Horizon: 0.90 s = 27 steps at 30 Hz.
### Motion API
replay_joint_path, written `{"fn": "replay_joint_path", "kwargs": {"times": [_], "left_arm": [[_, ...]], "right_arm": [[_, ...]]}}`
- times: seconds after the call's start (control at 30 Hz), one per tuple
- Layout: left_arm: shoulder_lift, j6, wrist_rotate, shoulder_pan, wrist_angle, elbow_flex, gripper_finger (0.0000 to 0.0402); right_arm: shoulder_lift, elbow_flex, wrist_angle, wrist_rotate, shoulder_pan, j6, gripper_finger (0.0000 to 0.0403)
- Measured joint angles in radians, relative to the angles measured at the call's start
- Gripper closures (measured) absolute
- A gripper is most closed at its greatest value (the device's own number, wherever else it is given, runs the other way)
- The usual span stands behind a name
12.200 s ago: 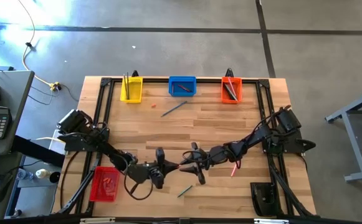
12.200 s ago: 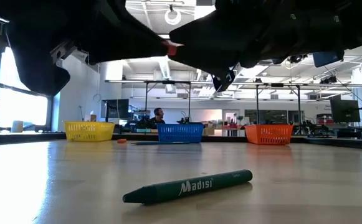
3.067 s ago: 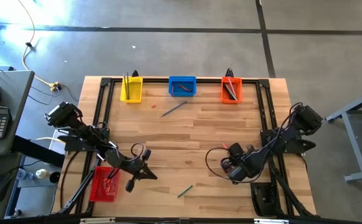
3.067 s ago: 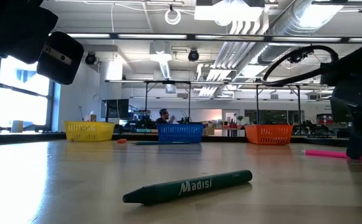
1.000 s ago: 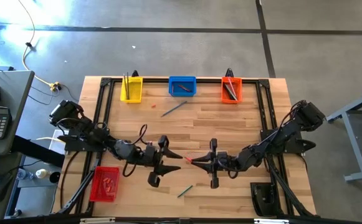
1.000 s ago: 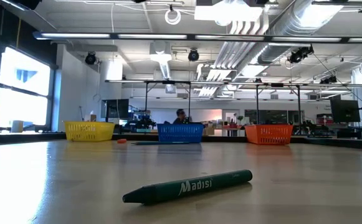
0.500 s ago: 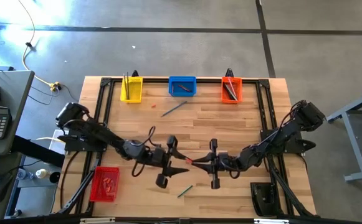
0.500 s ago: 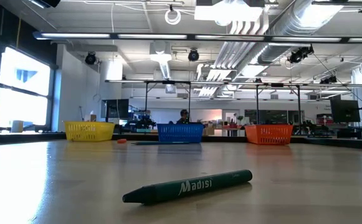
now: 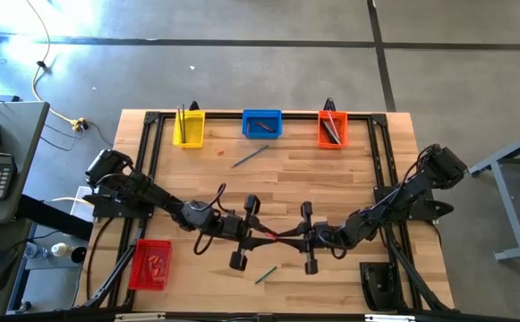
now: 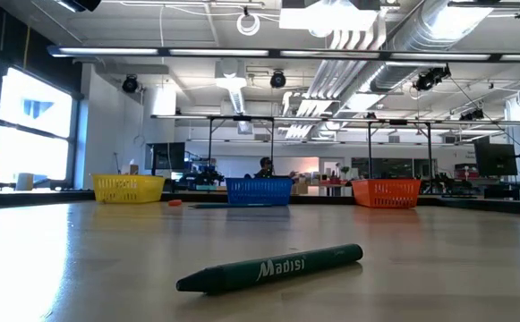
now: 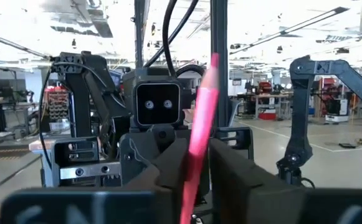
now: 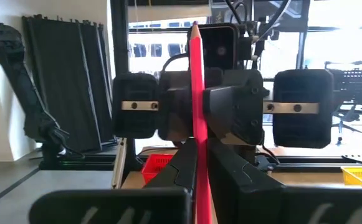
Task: Sort crayons/erasers/pens/pencils in bins
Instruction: Put the pink colored pencil into the yellow bin
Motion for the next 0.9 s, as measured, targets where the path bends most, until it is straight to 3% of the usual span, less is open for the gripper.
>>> {"fn": "replay_joint_path", "kwargs": {"times": [0.13, 0.37, 0.73, 0.9], "left_arm": [[0.000, 0.027, 0.006, 0.000, 0.000, 0.000, 0.0388], [0.000, 0.050, 0.003, 0.000, -0.011, 0.000, 0.0394], [-0.095, 0.079, -0.074, -0.005, -0.204, 0.000, 0.0398], [-0.185, 0.079, -0.115, -0.006, -0.383, 0.000, 0.0399]], "right_arm": [[0.000, 0.000, 0.000, -0.030, 0.000, 0.001, 0.0391], [-0.001, 0.000, -0.025, -0.022, 0.000, 0.009, 0.0379], [-0.001, 0.000, -0.079, 0.094, -0.002, 0.020, 0.0239], [-0.001, 0.000, -0.149, 0.092, -0.002, -0.008, 0.0206]]}}
